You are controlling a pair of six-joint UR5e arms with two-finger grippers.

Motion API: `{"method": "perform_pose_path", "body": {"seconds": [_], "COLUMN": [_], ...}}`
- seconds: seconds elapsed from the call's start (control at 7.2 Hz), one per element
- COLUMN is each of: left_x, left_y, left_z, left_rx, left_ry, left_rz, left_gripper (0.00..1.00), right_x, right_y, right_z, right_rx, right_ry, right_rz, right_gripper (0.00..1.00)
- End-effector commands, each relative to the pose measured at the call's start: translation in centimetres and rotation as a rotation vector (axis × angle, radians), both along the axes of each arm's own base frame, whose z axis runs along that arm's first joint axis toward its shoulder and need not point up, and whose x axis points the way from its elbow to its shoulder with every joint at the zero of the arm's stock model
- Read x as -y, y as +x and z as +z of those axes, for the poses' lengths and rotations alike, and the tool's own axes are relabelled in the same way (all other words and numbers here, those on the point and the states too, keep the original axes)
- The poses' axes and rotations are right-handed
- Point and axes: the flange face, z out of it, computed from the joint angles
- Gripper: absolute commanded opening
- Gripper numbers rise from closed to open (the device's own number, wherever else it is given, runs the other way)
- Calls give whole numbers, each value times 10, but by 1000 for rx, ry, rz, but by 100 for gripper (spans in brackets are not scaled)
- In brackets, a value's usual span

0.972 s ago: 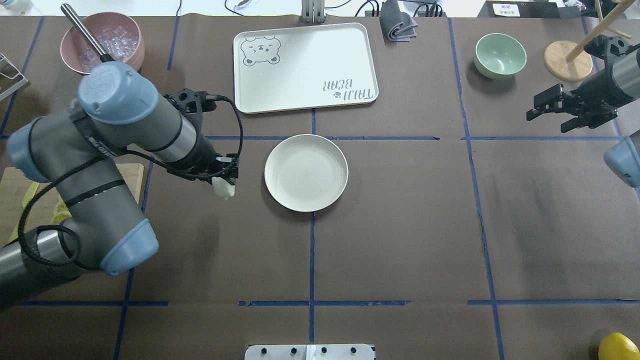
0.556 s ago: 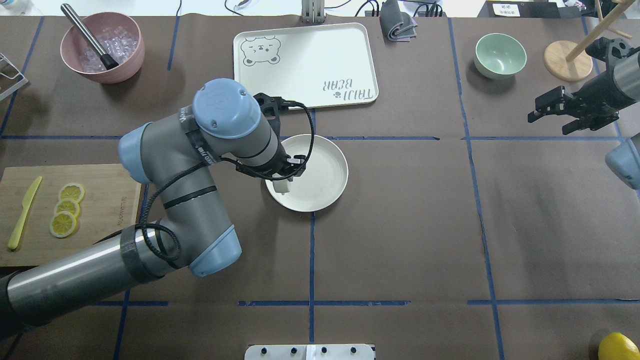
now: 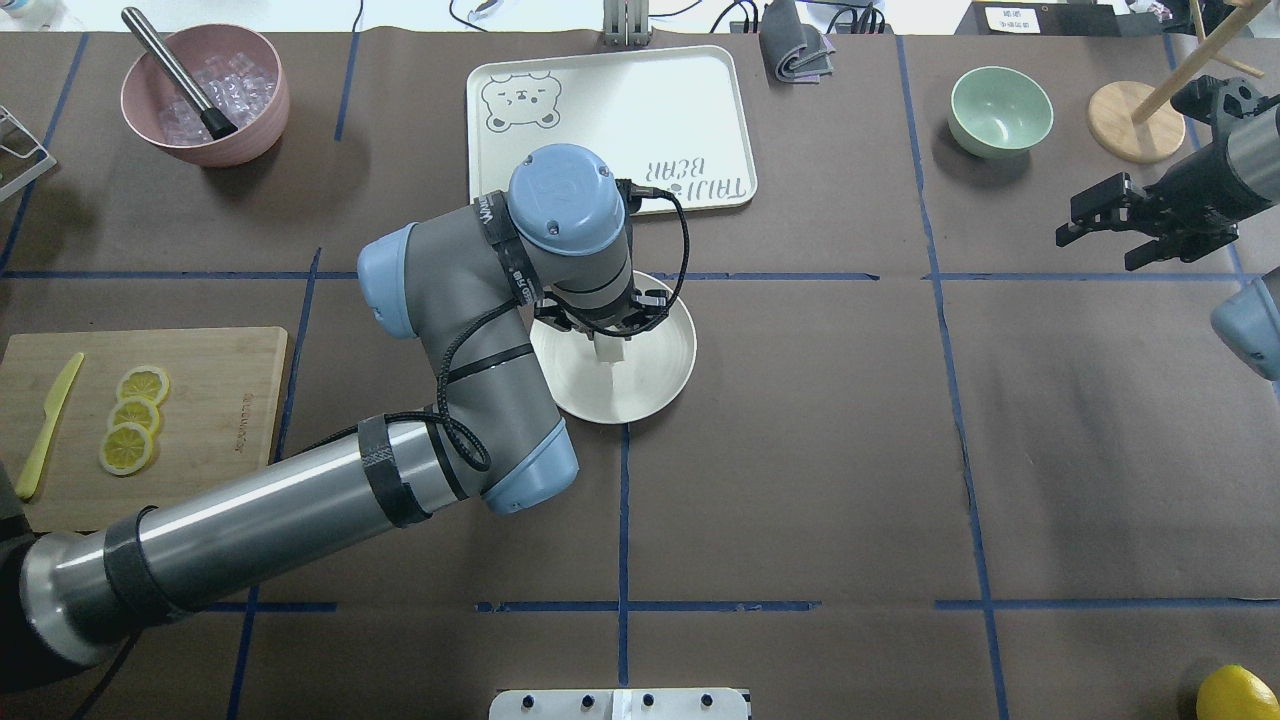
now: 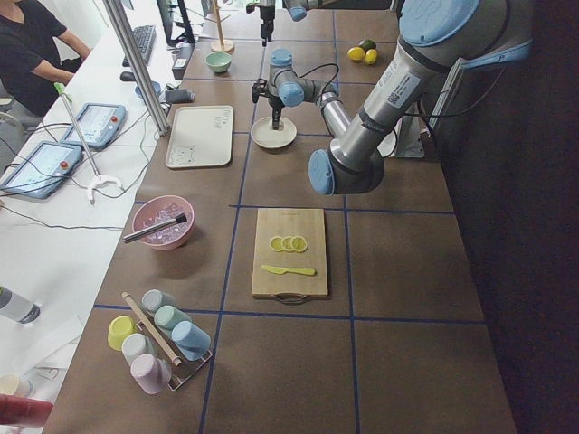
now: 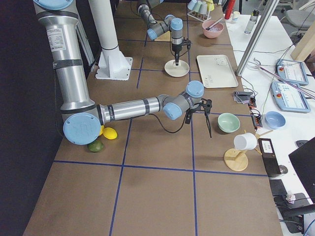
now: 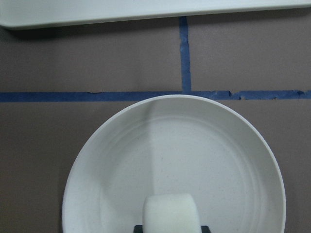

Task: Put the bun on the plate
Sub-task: 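Carry the white bun with the left gripper over the white plate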

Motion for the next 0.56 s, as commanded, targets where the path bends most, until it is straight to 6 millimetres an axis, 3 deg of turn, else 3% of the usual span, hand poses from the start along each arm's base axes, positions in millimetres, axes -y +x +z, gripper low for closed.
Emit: {"method": "perform_pose_path", "body": {"seconds": [0.0,0.42], "left_x": [-14,-17], "left_y": [25,27], "left_z": [8,2], "left_rx": [31,19], "left_ry": [7,19], "left_rz": [3,5], "left_gripper": [46,46], "right_x": [0,0], "right_y": [0,0], "right_z": [0,0], "right_rx": [0,0], "right_ry": [0,-1], "right_rz": [0,0], "right_gripper": [100,100]}}
